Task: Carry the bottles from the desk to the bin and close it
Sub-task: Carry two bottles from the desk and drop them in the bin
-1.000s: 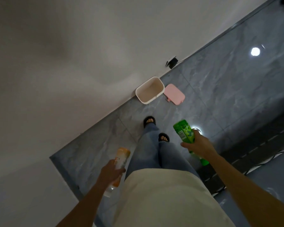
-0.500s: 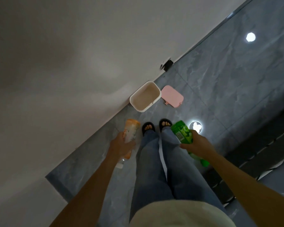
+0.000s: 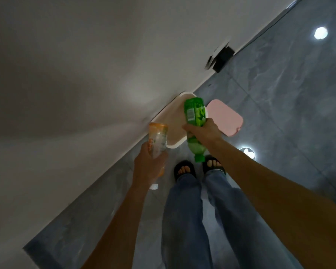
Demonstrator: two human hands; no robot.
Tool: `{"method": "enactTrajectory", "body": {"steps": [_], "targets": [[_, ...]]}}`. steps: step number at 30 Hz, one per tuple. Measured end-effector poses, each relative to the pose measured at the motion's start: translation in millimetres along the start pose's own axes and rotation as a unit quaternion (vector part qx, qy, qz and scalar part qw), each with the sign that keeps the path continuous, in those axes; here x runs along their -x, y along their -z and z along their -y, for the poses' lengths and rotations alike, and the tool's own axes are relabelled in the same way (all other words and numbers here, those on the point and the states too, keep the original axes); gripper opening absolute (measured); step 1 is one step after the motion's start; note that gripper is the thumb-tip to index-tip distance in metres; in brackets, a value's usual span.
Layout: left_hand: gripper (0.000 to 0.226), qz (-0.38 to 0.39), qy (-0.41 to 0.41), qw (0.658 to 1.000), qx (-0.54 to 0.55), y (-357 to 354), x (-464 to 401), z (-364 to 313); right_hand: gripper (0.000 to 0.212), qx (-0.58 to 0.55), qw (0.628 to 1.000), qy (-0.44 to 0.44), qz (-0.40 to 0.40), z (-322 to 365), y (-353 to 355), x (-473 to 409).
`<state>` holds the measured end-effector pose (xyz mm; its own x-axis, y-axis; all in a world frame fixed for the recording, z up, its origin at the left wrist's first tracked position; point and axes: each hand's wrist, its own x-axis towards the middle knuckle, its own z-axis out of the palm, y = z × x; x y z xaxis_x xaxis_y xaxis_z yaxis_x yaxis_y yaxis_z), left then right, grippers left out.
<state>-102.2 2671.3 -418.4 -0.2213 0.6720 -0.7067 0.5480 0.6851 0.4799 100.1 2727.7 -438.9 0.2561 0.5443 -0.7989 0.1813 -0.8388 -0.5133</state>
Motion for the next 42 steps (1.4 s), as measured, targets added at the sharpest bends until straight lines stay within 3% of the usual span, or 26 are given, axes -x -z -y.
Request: {"method": "enactTrajectory", "body": {"steps": [4, 10, 16, 23, 26, 32, 35, 38, 40, 42], "targets": [[0.047, -0.016, -0.030, 0.999, 0.024, -21.2, -47.6, 18.0, 0.044, -0.206, 0.972, -0.102, 0.039, -16.1, -51.9, -63.6], [0.048, -0.021, -0.101, 0.995, -0.017, -45.5, -96.4, 33.7, 0.061, -0.320, 0.929, -0.188, 0.002, -33.1, -92.9, -139.1], [0.057, -0.019, -0.125, 0.992, -0.027, -71.3, -125.0, 43.1, 0.038, -0.365, 0.902, -0.227, 0.025, -40.1, -115.2, -193.5], [0.072, -0.027, -0.162, 0.985, -0.044, -82.0, -135.2, 49.9, 0.068, -0.315, 0.925, -0.206, 0.048, -63.5, -139.3, -236.8], [0.060, -0.030, -0.167, 0.984, -0.060, -86.7, -133.7, 53.0, 0.074, -0.323, 0.926, -0.193, 0.037, -73.3, -143.9, -247.6], [0.048, -0.038, -0.160, 0.984, -0.065, -86.5, -124.2, 51.8, 0.044, -0.325, 0.926, -0.179, 0.070, -65.6, -129.5, -230.9], [0.049, -0.030, -0.155, 0.985, -0.065, -80.6, -115.4, 39.7, 0.038, -0.244, 0.959, -0.110, 0.090, -51.0, -108.7, -200.4], [0.049, -0.022, -0.155, 0.986, -0.062, -73.5, -106.5, 22.1, 0.028, -0.009, 0.993, 0.104, 0.050, -48.7, -78.6, -153.7], [0.055, -0.034, -0.168, 0.983, -0.066, -69.7, -103.4, 8.1, 0.029, 0.148, 0.962, 0.230, 0.021, -58.4, -55.5, -124.4], [0.056, -0.040, -0.194, 0.976, -0.085, -69.1, -107.0, -7.4, 0.030, 0.270, 0.901, 0.339, -0.016, -71.8, -35.8, -102.5]]}}
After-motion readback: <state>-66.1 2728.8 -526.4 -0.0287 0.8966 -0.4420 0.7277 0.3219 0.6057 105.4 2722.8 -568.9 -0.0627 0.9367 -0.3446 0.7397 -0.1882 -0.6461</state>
